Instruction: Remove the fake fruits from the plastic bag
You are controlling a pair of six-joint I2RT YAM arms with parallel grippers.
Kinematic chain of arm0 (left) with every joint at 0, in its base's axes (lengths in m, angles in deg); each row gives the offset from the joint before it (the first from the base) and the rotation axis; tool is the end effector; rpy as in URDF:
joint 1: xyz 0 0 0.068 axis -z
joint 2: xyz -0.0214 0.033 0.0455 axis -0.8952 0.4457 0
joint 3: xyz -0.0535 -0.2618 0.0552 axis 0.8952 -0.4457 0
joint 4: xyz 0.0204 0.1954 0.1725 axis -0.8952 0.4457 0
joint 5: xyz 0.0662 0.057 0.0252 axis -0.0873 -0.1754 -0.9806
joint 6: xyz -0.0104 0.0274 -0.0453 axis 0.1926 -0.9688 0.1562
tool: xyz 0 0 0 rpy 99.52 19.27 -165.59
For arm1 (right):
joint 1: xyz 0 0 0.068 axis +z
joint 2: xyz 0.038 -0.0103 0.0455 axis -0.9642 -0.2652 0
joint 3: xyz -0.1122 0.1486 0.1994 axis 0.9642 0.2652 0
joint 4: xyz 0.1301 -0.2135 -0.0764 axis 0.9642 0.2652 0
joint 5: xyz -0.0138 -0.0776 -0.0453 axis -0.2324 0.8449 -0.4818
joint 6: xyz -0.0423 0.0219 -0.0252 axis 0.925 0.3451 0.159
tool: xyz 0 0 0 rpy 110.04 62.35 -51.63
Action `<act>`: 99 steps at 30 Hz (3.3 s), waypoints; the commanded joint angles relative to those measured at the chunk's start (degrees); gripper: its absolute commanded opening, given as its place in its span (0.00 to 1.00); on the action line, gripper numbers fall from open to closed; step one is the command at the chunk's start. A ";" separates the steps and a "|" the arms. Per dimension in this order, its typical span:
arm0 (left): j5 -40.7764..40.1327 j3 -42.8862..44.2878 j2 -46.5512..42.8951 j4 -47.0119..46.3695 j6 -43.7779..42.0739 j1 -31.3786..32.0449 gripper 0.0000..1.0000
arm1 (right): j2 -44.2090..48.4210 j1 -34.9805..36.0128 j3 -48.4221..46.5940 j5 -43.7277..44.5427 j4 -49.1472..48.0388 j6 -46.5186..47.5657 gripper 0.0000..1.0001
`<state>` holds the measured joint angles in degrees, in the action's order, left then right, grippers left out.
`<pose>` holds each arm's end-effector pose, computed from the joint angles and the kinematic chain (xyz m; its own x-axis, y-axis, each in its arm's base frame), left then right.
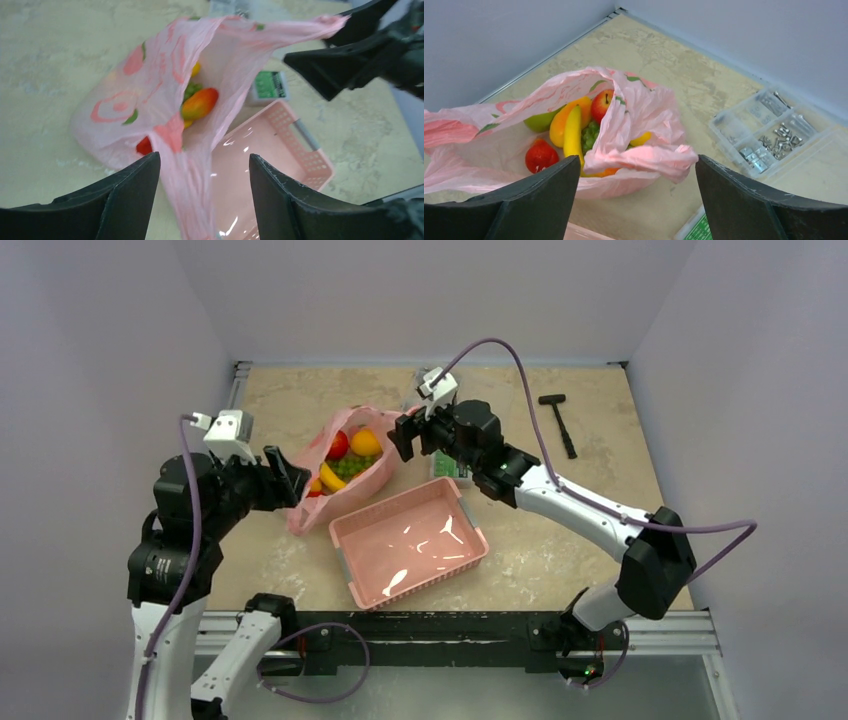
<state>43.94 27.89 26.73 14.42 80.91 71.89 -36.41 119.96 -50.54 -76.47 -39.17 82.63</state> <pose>0.0926 -0.0178 0.4096 -0.4671 -0.2301 -0.8538 0.1166 0.9411 -0.3174 0.2538 0.2543 0.3463 -0.1475 -0.0412 -0.9882 -0.6636 0.7450 0.0680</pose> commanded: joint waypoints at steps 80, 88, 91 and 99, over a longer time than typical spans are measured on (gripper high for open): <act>-31.02 -13.72 54.44 -35.71 37.05 6.93 0.40 | -0.83 -0.87 -4.72 -6.12 -4.17 -15.80 0.00; -26.71 -14.07 43.74 -36.26 29.87 6.93 0.14 | -0.35 -0.88 -3.46 -5.44 -4.79 -15.41 0.00; -23.69 -14.11 39.63 -35.39 28.89 6.93 0.09 | 0.09 -0.88 -2.50 -5.36 -5.44 -15.14 0.00; -22.95 -15.19 29.33 -30.34 27.76 6.93 0.04 | 0.26 -0.87 -2.50 -5.54 -5.07 -14.72 0.00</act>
<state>20.33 13.27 60.67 -18.25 110.42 79.28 -37.18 119.22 -52.83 -82.09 -41.84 67.09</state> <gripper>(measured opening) 0.366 0.005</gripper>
